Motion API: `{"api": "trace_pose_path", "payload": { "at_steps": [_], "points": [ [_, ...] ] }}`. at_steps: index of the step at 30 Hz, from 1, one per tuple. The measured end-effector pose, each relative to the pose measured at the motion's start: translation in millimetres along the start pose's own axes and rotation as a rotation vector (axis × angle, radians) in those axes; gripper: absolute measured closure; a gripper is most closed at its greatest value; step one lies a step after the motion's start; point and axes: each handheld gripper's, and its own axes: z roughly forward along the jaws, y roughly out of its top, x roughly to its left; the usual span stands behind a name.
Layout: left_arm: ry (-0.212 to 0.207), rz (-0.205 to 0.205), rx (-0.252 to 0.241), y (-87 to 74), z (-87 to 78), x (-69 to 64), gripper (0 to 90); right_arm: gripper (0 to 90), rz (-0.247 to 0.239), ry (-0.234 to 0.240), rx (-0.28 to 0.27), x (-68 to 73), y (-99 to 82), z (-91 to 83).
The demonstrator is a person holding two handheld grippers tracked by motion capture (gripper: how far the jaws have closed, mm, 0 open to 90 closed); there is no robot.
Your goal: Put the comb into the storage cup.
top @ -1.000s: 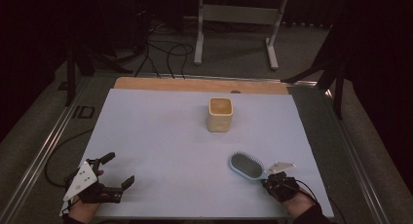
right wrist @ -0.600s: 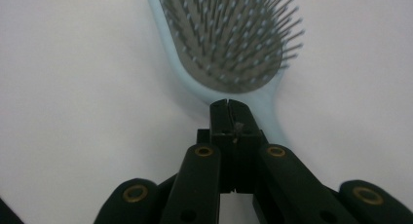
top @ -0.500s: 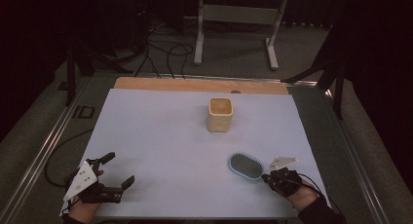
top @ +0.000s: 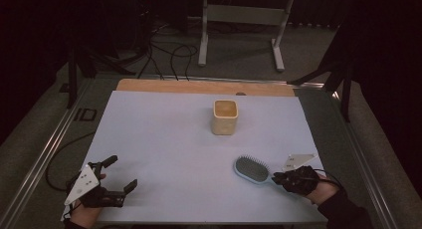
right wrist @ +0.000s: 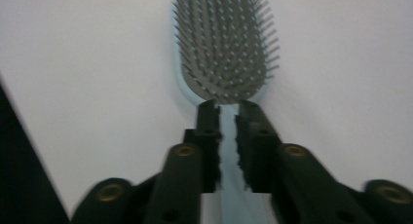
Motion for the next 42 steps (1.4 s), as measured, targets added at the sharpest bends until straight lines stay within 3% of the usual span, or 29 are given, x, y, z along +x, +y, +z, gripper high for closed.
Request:
{"api": "trace_pose_path", "payload": {
  "at_steps": [11, 13, 16, 21, 33, 37, 42],
  "points": [
    [-0.001, -0.004, -0.003, 0.1, -0.2, 0.9, 0.0, 26.9, -0.017, 0.054, 0.002, -7.9, 6.2, -7.2],
    [0.000, -0.005, -0.002, 0.0, -0.1, 0.8, 0.0, 15.3, -0.025, 0.064, 0.024, -8.5, 8.3, -5.0],
    [-0.001, -0.004, 0.000, 0.0, 0.1, 0.6, 0.0, 8.4, -0.052, 0.057, 0.066, -6.9, 11.1, 0.0],
    [-0.005, -0.005, 0.000, -0.2, 0.2, 0.7, 0.0, 8.5, -0.078, 0.055, 0.096, -6.1, 15.3, 6.5],
    [-0.005, -0.004, 0.002, -0.1, 0.2, 0.3, 0.0, 13.3, -0.087, 0.081, 0.132, -9.5, 19.0, 13.8],
    [-0.005, -0.005, -0.001, -0.1, 0.0, 0.6, 0.0, 13.6, -0.077, 0.083, 0.164, -9.3, 18.4, 18.1],
    [-0.007, -0.006, 0.002, -0.1, 0.3, 0.4, 0.0, 16.9, -0.103, 0.078, 0.206, -7.5, 17.1, 25.3]
  ]
}}
